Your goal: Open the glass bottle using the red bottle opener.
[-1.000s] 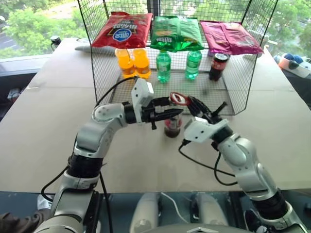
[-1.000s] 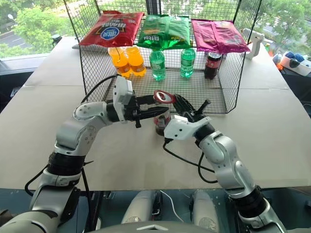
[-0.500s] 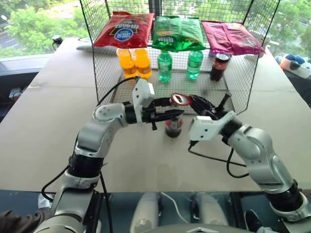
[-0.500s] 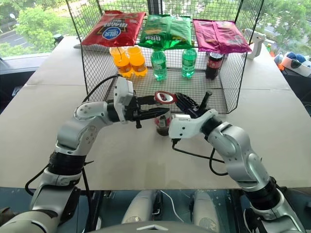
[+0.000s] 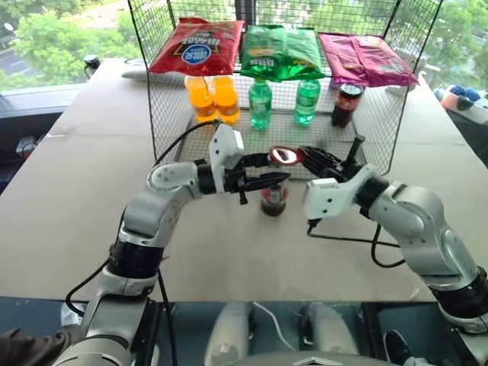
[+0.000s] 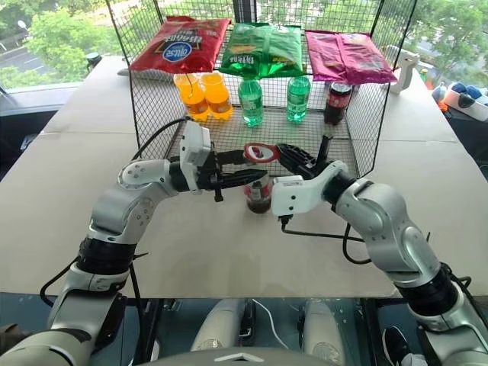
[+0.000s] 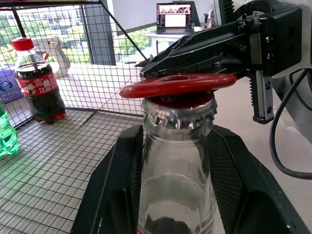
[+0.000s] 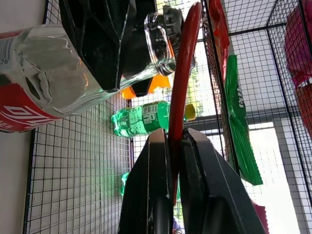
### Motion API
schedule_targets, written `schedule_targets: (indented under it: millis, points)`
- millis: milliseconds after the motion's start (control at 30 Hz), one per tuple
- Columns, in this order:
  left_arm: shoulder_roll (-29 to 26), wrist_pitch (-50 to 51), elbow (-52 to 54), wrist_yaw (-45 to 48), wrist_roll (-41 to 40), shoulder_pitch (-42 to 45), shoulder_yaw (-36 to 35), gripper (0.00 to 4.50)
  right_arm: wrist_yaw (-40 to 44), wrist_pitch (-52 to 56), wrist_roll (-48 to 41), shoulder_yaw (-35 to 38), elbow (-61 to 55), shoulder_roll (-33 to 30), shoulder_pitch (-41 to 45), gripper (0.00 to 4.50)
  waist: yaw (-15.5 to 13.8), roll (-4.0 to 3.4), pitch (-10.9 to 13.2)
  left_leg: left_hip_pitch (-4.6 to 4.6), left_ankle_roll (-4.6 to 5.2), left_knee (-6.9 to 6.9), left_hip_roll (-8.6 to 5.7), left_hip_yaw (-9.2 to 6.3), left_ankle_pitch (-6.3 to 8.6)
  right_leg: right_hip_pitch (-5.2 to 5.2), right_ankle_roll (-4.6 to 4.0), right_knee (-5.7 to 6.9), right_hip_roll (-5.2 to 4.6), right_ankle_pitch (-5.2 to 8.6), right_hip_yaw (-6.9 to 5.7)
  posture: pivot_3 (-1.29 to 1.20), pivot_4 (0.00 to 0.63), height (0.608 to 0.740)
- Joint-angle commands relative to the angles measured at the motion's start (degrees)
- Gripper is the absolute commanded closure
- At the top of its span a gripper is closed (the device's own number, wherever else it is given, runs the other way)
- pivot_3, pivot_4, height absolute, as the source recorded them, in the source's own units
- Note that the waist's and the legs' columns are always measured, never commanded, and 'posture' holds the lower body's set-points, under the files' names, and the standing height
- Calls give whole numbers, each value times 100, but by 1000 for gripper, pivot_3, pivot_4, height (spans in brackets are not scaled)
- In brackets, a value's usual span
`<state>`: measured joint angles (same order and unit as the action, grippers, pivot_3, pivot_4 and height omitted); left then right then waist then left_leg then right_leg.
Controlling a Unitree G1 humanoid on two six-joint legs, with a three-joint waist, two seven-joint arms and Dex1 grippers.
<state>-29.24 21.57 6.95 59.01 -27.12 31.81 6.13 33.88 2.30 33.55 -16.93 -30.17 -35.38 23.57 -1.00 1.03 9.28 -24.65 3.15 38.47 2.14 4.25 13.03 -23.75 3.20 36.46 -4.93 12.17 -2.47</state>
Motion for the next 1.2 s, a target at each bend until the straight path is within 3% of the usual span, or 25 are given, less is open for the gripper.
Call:
schedule_targets:
  millis: [33,933,1200]
  points:
    - [-65,39,-77,6,149,-17,54,2786,284,-88,24,247,106,-298,80,4500,-1,0,0,0,0,0,0,0,0,0,0,0,0,0,0,0,150,740]
    - [-89,110,-30,8,127,-39,70,2786,560,-763,-230,423,604,-993,1030,4500,-46,-3,2,-7,1,2,0,-1,0,0,0,-5,-4,-1,-4,0,150,740]
    - [-94,136,-62,29,116,9,89,2786,680,-877,-233,469,751,-1061,1311,4500,57,0,0,-2,-1,-2,4,3,-1,-3,-3,-4,4,-2,-2,0,150,740]
